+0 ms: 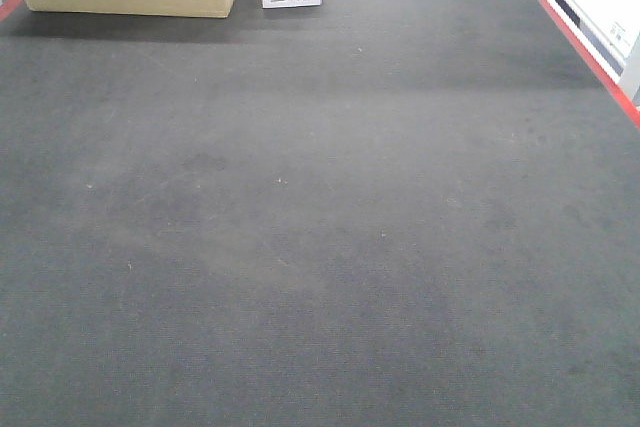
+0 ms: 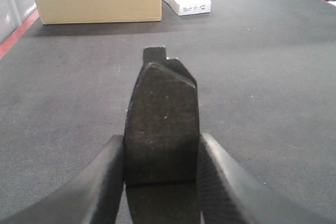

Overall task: Move and align brake pads A on conveyor
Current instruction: 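Turn and approach the black conveyor belt, stopping at its edge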

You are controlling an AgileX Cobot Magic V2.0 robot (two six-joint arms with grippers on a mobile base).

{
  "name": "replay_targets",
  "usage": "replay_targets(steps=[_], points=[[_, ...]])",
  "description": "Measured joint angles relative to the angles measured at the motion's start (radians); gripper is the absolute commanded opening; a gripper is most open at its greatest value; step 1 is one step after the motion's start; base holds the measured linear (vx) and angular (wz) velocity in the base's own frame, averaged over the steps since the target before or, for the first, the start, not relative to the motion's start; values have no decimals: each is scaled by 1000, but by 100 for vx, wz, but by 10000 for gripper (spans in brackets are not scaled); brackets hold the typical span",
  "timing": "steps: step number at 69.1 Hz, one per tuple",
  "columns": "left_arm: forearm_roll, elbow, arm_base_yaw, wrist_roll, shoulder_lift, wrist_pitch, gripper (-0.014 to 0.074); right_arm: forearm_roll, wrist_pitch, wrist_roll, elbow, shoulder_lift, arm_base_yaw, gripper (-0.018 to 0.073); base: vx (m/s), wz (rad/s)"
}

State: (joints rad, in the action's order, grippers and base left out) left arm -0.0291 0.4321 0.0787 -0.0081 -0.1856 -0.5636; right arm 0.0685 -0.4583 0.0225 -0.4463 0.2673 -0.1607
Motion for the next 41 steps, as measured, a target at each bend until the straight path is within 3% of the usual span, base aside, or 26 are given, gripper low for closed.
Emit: replay_targets(steps=[41], points=[[0, 0, 0, 0, 0, 0, -6, 0, 0, 0, 0, 0, 0, -8, 0, 0]])
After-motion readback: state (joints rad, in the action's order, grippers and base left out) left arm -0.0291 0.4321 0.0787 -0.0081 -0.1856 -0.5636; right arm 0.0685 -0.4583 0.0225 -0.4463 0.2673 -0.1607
